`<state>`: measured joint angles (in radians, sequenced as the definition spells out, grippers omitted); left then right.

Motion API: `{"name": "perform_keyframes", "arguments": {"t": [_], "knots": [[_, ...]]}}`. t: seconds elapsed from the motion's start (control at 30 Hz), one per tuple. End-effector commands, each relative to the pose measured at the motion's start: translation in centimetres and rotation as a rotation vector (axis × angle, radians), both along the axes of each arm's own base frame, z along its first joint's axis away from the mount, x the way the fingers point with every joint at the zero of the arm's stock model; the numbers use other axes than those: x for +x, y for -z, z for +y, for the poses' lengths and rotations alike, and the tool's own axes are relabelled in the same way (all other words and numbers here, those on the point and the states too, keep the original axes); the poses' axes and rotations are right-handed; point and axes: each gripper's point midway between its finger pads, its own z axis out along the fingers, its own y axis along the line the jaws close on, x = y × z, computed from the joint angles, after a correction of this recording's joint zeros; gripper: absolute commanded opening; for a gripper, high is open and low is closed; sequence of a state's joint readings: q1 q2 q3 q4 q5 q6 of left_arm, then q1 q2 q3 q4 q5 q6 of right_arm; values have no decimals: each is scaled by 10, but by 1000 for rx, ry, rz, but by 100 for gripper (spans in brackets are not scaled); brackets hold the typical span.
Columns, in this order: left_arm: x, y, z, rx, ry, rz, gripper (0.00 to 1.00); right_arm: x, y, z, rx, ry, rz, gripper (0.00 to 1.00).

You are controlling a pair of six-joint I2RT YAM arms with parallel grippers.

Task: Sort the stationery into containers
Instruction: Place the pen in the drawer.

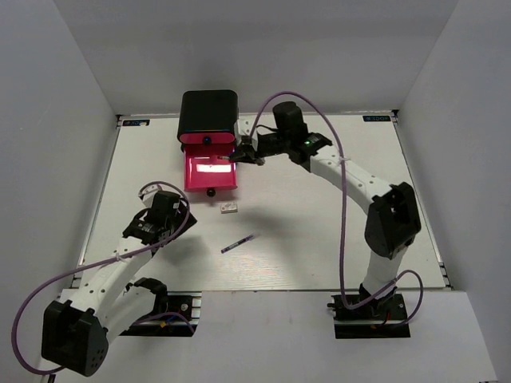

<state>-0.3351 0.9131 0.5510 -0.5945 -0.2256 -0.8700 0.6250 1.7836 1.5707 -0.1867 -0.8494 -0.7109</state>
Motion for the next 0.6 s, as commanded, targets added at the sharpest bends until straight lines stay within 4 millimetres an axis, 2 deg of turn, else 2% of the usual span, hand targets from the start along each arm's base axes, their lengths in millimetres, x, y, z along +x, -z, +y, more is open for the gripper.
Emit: {"name": "perform_keyframes", "arguments": {"t": [0.0,0.03,0.07,0.17,0.2,0.23,0.27,0.33,0.4,0.43,0.47,0.57], "knots": [[10,-25,28,104,-111,-65,76,-4,-3,45,90,-101,-11,0],[10,-24,32,131,-125,-51,76,3,-17,54,145,-101,-76,0],[15,-30,35,145,-139,-63,76,-1,-25,66,176,-98,-72,0],[20,-25,46,218,-185,-28,77,12,-14,93,205,-83,-32,0],[20,-20,53,252,-197,-8,77,16,-18,99,221,-77,-35,0],[24,-19,54,270,-204,1,79,23,-5,108,221,-72,-17,1],[26,-20,56,290,-210,16,79,29,-12,113,239,-60,-38,5],[30,-9,58,336,-204,70,80,42,-7,127,243,-26,-41,5],[36,-8,57,354,-182,83,80,49,-1,131,233,1,-24,11],[35,-2,57,372,-170,110,80,56,-5,134,237,7,-28,13],[39,-3,56,375,-163,104,80,59,7,135,213,19,-2,25],[43,4,56,400,-133,123,80,62,20,132,181,44,19,44]]}}
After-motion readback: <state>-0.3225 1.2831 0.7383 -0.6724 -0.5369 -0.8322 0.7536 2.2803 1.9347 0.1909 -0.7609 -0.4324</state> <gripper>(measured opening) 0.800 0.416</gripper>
